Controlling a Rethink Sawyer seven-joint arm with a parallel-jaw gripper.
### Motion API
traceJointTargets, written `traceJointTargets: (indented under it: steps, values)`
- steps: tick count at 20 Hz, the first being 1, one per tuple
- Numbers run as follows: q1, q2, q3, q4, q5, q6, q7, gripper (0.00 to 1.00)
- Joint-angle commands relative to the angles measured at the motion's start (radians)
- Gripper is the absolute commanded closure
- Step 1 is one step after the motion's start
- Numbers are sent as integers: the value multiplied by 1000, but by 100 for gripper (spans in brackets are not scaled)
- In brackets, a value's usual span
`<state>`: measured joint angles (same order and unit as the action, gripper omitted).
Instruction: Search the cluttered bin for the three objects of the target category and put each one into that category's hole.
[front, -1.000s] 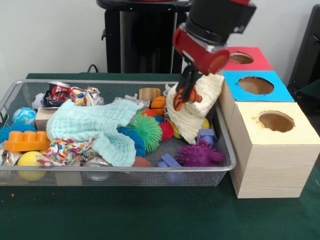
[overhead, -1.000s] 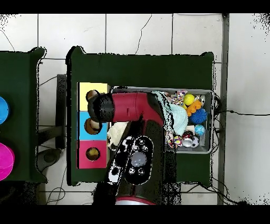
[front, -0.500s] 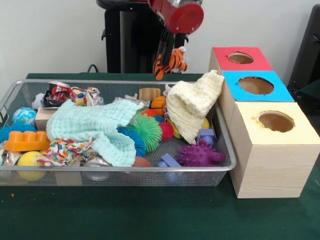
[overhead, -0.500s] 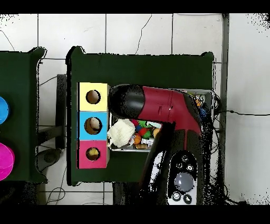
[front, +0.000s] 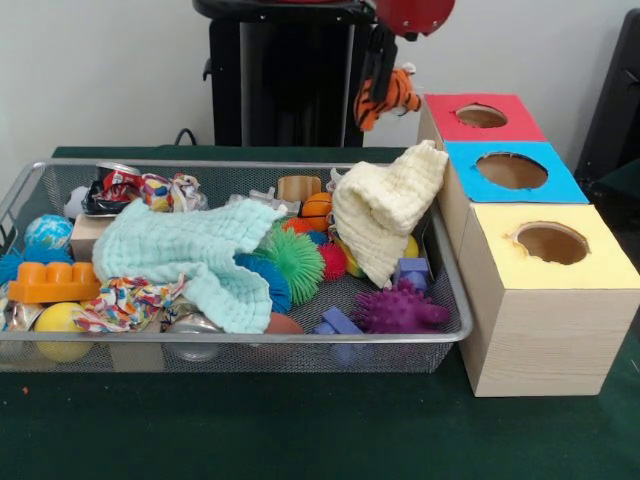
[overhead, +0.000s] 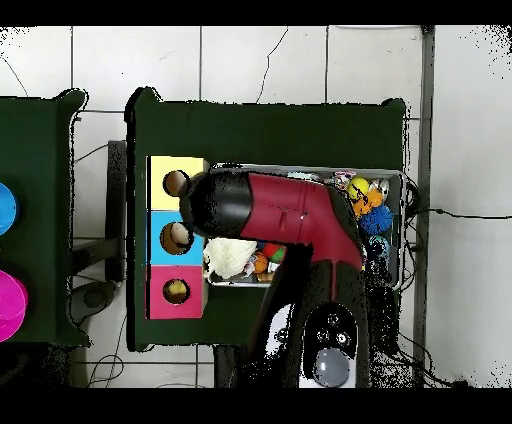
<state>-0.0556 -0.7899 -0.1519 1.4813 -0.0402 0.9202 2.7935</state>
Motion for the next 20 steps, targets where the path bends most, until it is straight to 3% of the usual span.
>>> traceJointTargets:
  steps: [1,10,20]
  values:
    - [60,-3,53,154,8,23,39,100]
    - [202,25,-53,192,22,-18,243,100]
    - [277,91,-132,201,46,-51,283,100]
